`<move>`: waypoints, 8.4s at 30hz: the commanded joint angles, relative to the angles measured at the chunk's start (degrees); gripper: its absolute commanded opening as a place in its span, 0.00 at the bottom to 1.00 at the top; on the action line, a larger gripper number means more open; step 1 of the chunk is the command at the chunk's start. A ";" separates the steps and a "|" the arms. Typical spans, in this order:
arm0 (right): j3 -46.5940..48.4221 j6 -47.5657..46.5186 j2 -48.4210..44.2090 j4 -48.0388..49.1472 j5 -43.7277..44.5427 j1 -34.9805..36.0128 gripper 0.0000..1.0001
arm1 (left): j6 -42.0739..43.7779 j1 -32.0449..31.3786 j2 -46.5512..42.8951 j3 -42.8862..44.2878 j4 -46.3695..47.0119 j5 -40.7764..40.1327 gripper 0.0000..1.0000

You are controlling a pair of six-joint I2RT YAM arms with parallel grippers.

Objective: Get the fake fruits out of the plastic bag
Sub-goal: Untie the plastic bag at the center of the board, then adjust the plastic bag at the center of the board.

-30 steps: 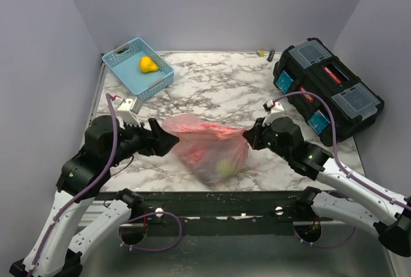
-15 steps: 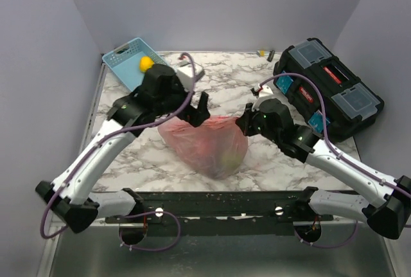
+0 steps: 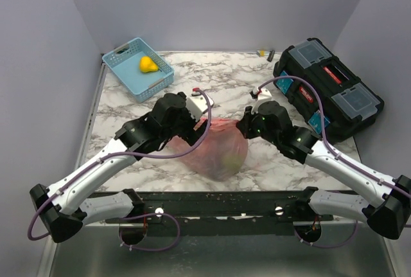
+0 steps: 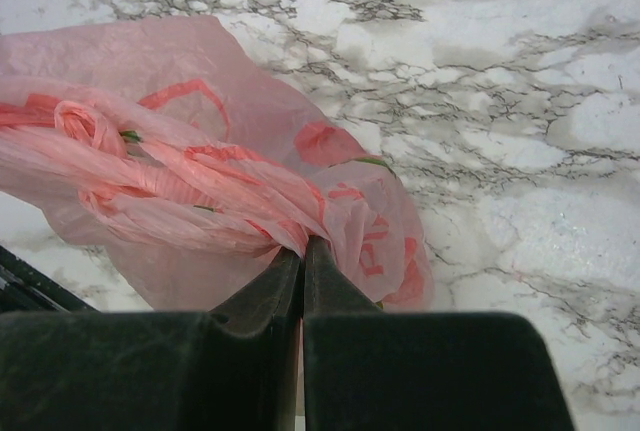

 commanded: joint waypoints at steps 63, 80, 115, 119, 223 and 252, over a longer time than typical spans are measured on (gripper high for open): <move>15.55 -17.57 10.44 0.94 -3.66 -0.14 0.72 | -8.90 -1.38 -6.23 -6.97 9.38 -15.90 0.00; 11.67 -13.54 15.27 11.30 -15.61 0.18 0.66 | -9.37 -1.36 -5.01 -7.03 10.91 -16.95 0.00; 4.12 0.83 4.88 18.64 19.67 -0.38 0.01 | -15.72 0.16 -11.06 -9.44 13.51 -28.27 0.00; 13.22 -2.10 9.74 15.17 14.22 -4.19 0.01 | -27.25 7.17 -5.94 -0.89 7.26 -6.87 0.00; -1.13 25.53 -19.14 -2.70 -28.03 -13.13 0.97 | -44.23 -11.84 -4.65 -7.91 9.16 6.77 0.00; 33.13 2.10 6.62 -11.01 -27.61 -37.83 0.01 | -42.27 22.93 24.06 41.15 -4.91 25.56 0.00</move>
